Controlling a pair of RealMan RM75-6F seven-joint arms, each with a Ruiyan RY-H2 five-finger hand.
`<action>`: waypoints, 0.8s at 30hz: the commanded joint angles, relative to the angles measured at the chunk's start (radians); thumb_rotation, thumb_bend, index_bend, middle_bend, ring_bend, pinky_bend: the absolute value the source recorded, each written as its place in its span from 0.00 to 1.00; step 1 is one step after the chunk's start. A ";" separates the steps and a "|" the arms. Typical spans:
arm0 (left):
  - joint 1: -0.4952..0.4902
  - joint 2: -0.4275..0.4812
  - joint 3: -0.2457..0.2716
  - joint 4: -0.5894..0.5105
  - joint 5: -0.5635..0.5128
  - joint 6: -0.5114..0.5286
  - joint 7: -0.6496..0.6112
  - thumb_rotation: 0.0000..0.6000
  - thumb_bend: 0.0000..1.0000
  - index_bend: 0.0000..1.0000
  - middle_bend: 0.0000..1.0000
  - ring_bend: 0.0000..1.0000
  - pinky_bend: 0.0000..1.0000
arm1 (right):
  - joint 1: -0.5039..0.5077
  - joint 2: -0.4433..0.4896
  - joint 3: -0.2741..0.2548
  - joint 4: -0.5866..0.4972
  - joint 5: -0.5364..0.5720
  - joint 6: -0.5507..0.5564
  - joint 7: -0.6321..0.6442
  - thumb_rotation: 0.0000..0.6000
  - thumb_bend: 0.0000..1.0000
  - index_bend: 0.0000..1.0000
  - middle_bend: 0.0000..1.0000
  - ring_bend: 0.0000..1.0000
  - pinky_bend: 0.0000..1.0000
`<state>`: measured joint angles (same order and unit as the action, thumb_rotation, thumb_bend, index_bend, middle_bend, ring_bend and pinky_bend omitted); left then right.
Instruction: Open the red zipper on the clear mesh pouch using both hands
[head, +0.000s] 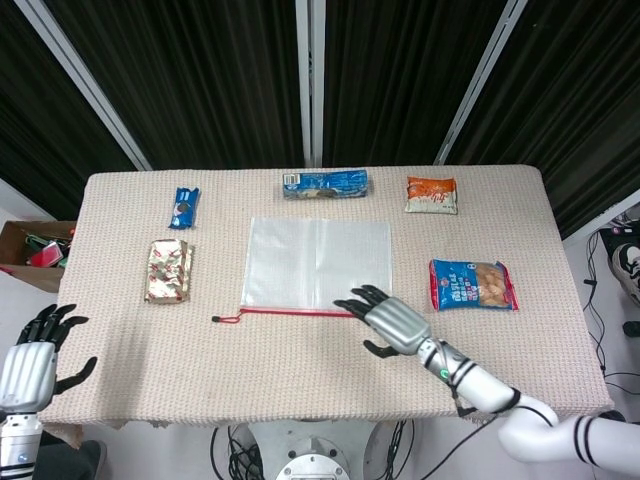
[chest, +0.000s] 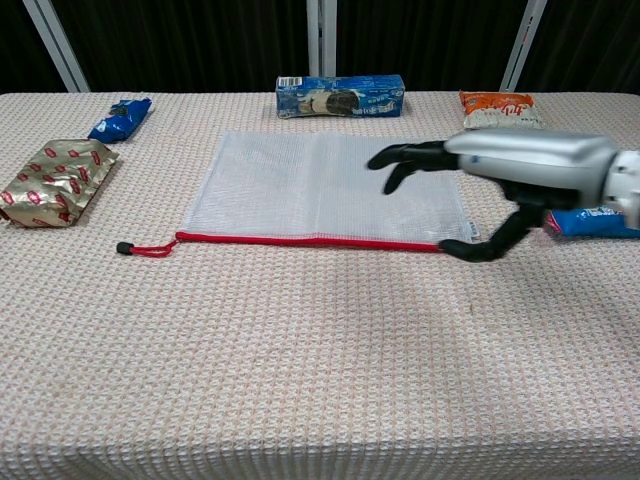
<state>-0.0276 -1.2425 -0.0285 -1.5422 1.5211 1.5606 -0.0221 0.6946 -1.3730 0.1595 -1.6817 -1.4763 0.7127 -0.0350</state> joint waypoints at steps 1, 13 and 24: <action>0.000 -0.001 -0.001 0.002 -0.002 -0.002 -0.002 1.00 0.21 0.29 0.16 0.09 0.18 | 0.129 -0.108 0.068 0.080 0.115 -0.125 -0.044 1.00 0.49 0.00 0.16 0.00 0.00; 0.001 -0.012 -0.004 0.016 -0.010 -0.006 -0.022 1.00 0.21 0.29 0.17 0.09 0.18 | 0.371 -0.341 0.117 0.340 0.323 -0.242 -0.132 1.00 0.50 0.00 0.16 0.00 0.00; 0.005 -0.017 -0.007 0.029 -0.018 -0.006 -0.034 1.00 0.21 0.29 0.16 0.09 0.18 | 0.452 -0.422 0.070 0.429 0.350 -0.258 -0.156 1.00 0.48 0.00 0.16 0.00 0.00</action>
<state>-0.0229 -1.2595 -0.0353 -1.5130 1.5027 1.5540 -0.0558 1.1456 -1.7972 0.2388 -1.2428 -1.1219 0.4547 -0.1885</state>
